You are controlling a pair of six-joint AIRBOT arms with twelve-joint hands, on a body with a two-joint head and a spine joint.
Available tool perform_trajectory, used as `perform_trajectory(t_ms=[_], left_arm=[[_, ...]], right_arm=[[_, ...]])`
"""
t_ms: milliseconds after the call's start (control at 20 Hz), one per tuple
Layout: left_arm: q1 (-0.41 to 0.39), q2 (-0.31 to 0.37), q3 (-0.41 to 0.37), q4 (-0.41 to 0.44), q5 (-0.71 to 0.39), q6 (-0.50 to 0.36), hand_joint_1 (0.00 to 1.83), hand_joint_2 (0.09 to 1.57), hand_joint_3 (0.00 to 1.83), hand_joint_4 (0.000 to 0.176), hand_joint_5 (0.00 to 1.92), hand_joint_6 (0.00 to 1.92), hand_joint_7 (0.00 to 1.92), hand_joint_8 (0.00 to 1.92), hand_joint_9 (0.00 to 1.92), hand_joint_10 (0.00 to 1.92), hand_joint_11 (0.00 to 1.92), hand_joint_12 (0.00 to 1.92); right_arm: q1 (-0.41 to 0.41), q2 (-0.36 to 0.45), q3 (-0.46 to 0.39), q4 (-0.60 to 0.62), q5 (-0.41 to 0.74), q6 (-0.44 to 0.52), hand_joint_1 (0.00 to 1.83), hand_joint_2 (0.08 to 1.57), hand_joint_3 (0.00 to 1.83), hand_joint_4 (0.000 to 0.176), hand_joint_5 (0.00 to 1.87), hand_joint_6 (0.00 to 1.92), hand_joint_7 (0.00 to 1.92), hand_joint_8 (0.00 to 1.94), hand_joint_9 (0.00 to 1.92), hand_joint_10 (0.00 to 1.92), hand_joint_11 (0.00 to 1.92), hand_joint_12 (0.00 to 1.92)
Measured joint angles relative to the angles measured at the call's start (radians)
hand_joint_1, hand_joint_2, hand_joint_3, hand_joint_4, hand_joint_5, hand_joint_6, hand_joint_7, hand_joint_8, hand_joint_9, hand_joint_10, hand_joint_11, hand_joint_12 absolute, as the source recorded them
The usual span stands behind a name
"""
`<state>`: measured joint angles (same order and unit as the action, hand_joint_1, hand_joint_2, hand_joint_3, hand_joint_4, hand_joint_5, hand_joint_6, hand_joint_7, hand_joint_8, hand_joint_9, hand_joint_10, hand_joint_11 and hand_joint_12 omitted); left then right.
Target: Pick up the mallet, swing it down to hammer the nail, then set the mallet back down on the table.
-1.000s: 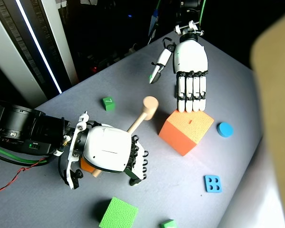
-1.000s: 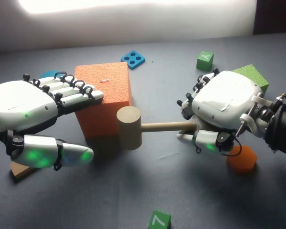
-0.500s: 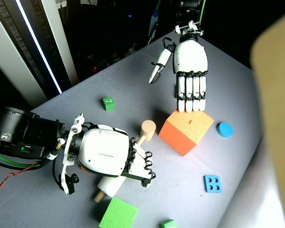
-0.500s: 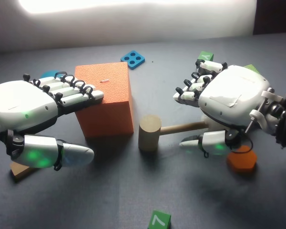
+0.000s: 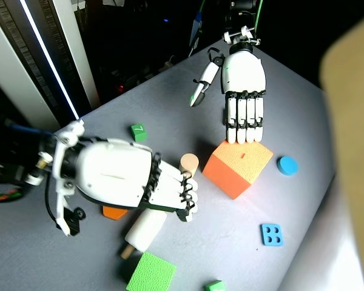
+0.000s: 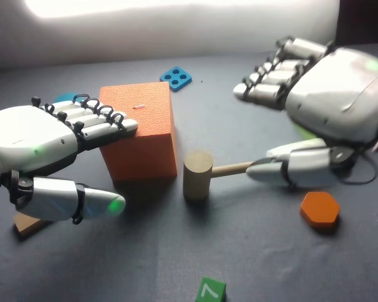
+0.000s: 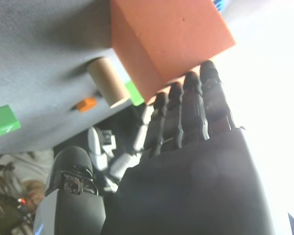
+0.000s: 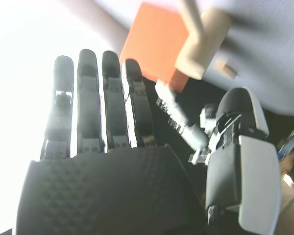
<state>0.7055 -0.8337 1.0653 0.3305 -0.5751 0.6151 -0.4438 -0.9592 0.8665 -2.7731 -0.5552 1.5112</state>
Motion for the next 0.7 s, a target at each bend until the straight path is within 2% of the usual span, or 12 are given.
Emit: perform_trajectory(t_ms=[150, 250, 400, 550, 600, 700], left_arm=[[-0.001, 0.001, -0.001, 0.0, 0.001, 0.0, 0.0, 1.14, 0.0, 0.0, 0.13, 0.01, 0.16, 0.01, 0.15, 0.01, 0.09, 0.07], [-0.001, 0.001, -0.003, 0.0, 0.001, 0.0, 0.0, 1.14, 0.0, 0.0, 0.12, 0.0, 0.14, 0.0, 0.14, 0.0, 0.08, 0.07], [-0.01, 0.003, -0.003, 0.0, 0.005, -0.009, 0.0, 1.15, 0.0, 0.0, 0.14, 0.01, 0.15, 0.01, 0.15, 0.0, 0.08, 0.07], [-0.071, 0.004, 0.008, 0.026, 0.033, -0.014, 0.0, 1.15, 0.0, 0.0, 0.13, 0.01, 0.14, 0.01, 0.13, 0.01, 0.08, 0.08], [-0.089, 0.004, 0.009, 0.027, 0.045, -0.014, 0.0, 1.15, 0.0, 0.0, 0.17, 0.01, 0.19, 0.01, 0.18, 0.01, 0.11, 0.1], [-0.116, 0.007, 0.011, 0.029, 0.056, -0.014, 0.0, 1.16, 0.0, 0.0, 0.38, 0.01, 0.52, 0.02, 0.47, 0.02, 0.27, 0.2]], right_arm=[[0.066, 0.077, -0.036, 0.018, 0.103, -0.003, 0.24, 1.01, 0.0, 0.0, 0.41, 0.01, 0.44, 0.0, 0.41, 0.01, 0.0, 1.06], [0.106, 0.129, -0.05, 0.117, 0.201, -0.035, 0.23, 1.02, 0.0, 0.0, 0.41, 0.0, 0.44, 0.0, 0.42, 0.01, 0.0, 1.07], [0.101, 0.187, -0.068, 0.127, 0.22, -0.043, 0.25, 1.02, 0.0, 0.0, 0.43, 0.01, 0.46, 0.01, 0.44, 0.01, 0.0, 1.11], [0.064, 0.204, -0.07, 0.129, 0.225, -0.05, 0.31, 1.02, 0.0, 0.0, 0.52, 0.03, 0.57, 0.03, 0.53, 0.04, 0.06, 1.1], [0.065, 0.203, -0.073, 0.128, 0.24, -0.05, 0.31, 1.03, 0.0, 0.0, 0.54, 0.03, 0.59, 0.04, 0.56, 0.05, 0.08, 1.11], [0.062, 0.203, -0.075, 0.126, 0.236, -0.05, 0.35, 1.03, 0.0, 0.0, 0.65, 0.08, 0.71, 0.08, 0.65, 0.09, 0.12, 1.13]])
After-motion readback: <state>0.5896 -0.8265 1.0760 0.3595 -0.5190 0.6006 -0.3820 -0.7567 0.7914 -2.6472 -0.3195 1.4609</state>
